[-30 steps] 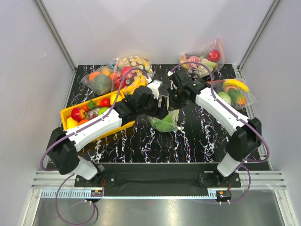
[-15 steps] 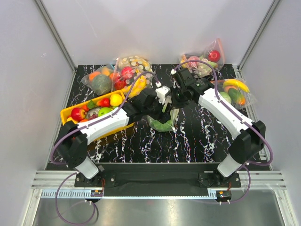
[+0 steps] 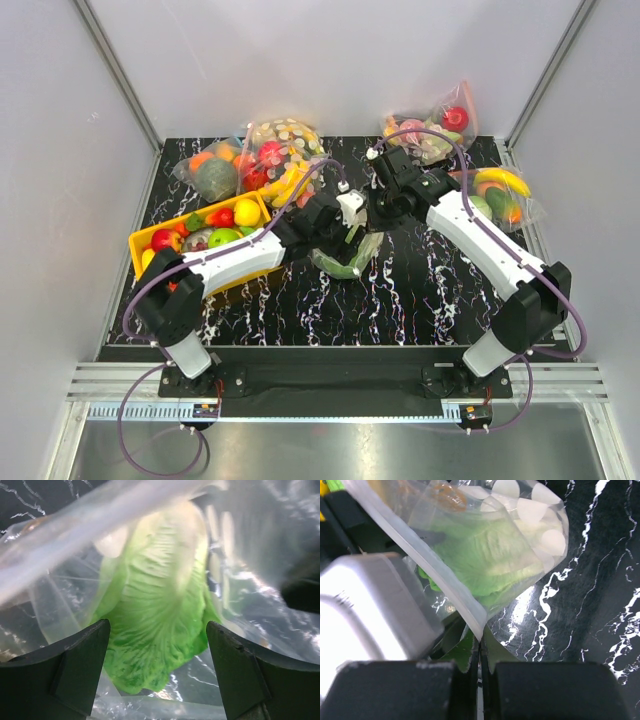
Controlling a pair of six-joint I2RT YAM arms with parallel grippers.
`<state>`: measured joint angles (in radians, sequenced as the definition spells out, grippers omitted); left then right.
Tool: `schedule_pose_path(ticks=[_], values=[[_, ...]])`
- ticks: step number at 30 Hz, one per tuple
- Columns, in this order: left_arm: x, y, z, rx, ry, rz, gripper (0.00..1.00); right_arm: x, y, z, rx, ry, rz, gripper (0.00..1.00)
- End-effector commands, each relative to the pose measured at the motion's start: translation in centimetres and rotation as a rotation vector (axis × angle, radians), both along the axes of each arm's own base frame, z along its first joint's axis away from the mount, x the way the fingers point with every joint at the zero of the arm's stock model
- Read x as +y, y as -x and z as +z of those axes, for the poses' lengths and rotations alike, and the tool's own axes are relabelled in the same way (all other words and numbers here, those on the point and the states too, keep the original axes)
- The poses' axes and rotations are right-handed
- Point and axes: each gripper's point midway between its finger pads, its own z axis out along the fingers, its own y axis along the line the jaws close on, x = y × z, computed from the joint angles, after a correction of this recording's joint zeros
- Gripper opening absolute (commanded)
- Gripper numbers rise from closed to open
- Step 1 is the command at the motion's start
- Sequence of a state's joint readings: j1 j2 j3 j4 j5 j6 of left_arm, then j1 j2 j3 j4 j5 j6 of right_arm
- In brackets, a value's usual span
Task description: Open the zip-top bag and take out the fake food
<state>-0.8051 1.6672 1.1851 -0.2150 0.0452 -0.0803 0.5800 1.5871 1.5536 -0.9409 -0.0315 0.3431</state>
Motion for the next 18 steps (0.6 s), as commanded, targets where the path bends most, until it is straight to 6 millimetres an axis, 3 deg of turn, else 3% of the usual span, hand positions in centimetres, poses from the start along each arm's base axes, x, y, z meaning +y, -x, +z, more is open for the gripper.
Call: schedule_pose_path(ticks=[1,10,18], values=[[0.7,-1.5,-0.4,-0.083,-0.048,0.025,0.85,0.0,-0.1,1.5,-0.037,-0.044,-0.007,0.0],[1.4,-2.0,-0.2,-0.164,-0.061,0.015,0.89,-2.2,-0.7,0.8,-0.004,-0.083,-0.066,0.0],[0.8,-2.7,-2.3,-0.131,-0.127,-0.058,0.92,-2.8,-1.1,0.5,0.019,-0.112,-0.083,0.0]])
